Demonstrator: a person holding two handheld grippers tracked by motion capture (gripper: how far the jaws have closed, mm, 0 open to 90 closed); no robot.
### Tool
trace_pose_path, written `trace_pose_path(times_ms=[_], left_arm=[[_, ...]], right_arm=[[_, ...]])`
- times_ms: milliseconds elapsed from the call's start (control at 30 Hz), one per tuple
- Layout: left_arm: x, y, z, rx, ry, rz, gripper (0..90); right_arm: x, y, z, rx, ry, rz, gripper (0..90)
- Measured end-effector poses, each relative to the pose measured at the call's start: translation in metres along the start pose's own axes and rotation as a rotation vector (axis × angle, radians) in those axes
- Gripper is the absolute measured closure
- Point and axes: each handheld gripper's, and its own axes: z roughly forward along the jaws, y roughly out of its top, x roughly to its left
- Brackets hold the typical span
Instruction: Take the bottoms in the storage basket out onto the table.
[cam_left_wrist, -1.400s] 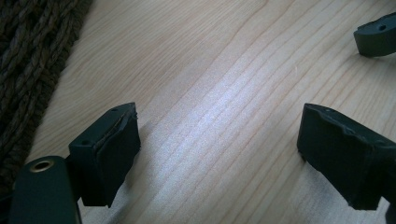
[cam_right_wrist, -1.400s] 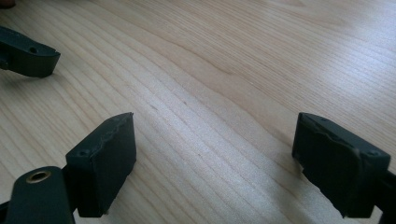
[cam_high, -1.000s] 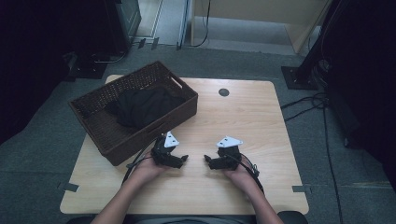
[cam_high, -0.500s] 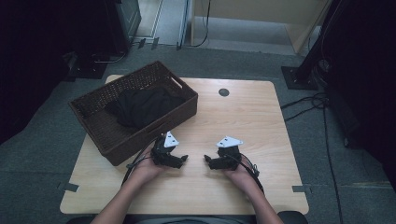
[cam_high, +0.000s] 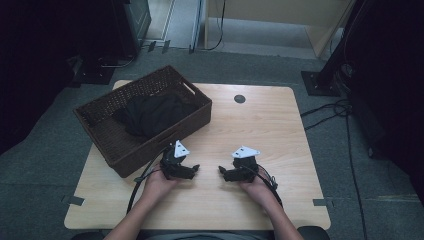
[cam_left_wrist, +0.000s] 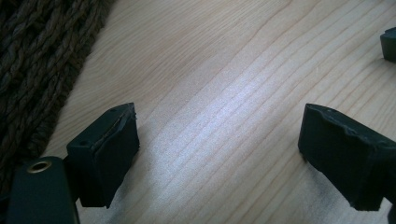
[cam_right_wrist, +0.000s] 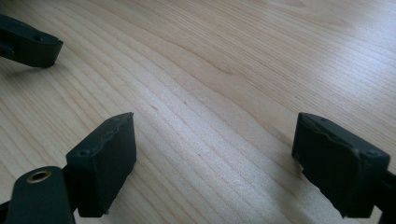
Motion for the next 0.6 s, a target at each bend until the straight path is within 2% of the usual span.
trace_pose_path(times_ms=[133,267,367,400,467,600], left_arm=[[0.000,0.000,0.000,0.000,-0.006,0.007,10.6],[0.001,0.002,-0.001,0.005,-0.015,0.011,14.9],[0.004,0.008,-0.004,0.044,-0.070,0.045,23.3],[0.005,0.010,-0.005,0.056,-0.099,0.045,24.2],[0.006,0.015,-0.010,0.068,-0.120,0.059,24.2],[0.011,0.031,-0.027,0.064,-0.181,0.054,24.4]], right_arm=[[0.000,0.000,0.000,-0.001,0.000,0.000,13.5],[0.000,0.000,0.000,0.001,0.005,0.000,13.5],[0.001,0.000,0.000,0.002,0.005,0.002,13.5],[0.001,0.000,0.000,0.002,0.005,0.002,13.5],[0.001,0.000,0.000,0.002,0.006,0.002,13.5],[0.001,0.000,0.000,0.000,0.005,-0.003,13.5]])
